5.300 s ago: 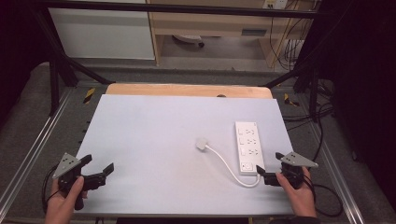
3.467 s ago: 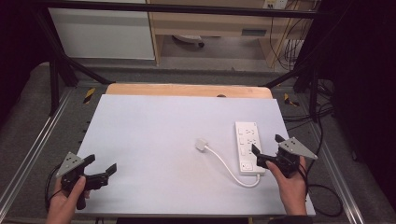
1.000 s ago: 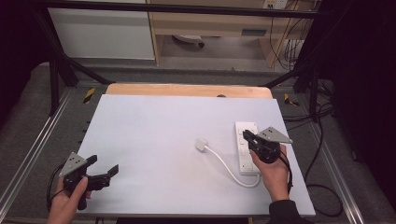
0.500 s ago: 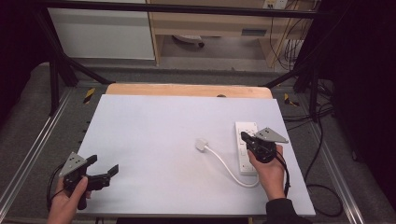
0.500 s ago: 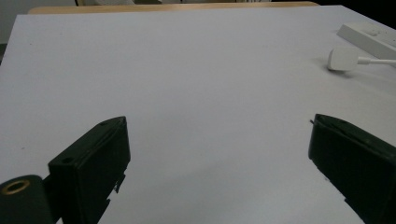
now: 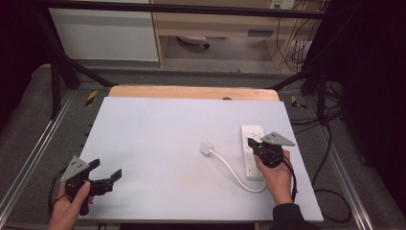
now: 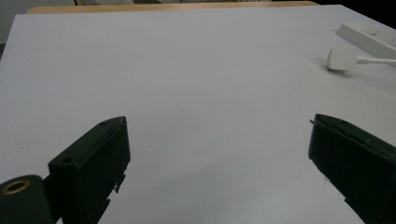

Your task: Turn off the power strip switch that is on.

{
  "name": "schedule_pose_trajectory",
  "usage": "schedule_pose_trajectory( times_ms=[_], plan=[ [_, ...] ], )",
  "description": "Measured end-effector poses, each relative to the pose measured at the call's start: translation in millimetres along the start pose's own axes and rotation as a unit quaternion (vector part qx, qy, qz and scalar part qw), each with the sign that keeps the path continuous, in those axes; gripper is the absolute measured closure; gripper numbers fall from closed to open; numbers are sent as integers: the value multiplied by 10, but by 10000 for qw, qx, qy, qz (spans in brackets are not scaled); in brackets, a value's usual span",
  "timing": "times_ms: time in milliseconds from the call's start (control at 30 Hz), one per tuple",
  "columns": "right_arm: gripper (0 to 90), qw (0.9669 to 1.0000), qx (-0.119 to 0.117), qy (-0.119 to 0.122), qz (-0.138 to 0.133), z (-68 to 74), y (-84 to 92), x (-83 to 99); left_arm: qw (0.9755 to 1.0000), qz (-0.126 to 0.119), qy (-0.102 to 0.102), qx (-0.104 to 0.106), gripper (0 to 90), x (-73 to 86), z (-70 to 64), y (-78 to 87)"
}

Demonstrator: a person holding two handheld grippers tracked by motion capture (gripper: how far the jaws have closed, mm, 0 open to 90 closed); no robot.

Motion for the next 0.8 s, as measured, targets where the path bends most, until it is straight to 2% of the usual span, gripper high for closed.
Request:
schedule_pose_trajectory(
  times_ms=[800],
  plan=[
    [900, 9986, 14, -244, 469, -53, -56, 150, 10000, 21, -13, 3, 53, 2, -4, -4]
  ],
)
Point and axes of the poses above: each handheld gripper's, and its own axes: y roughly backward along the jaws, x roughly out of its underside, z roughly to its left, the point moved 5 cm from there along -y, roughly forward along the jaws, and after that the axes turned 9 degrees about -x, right-handed, at the moved point
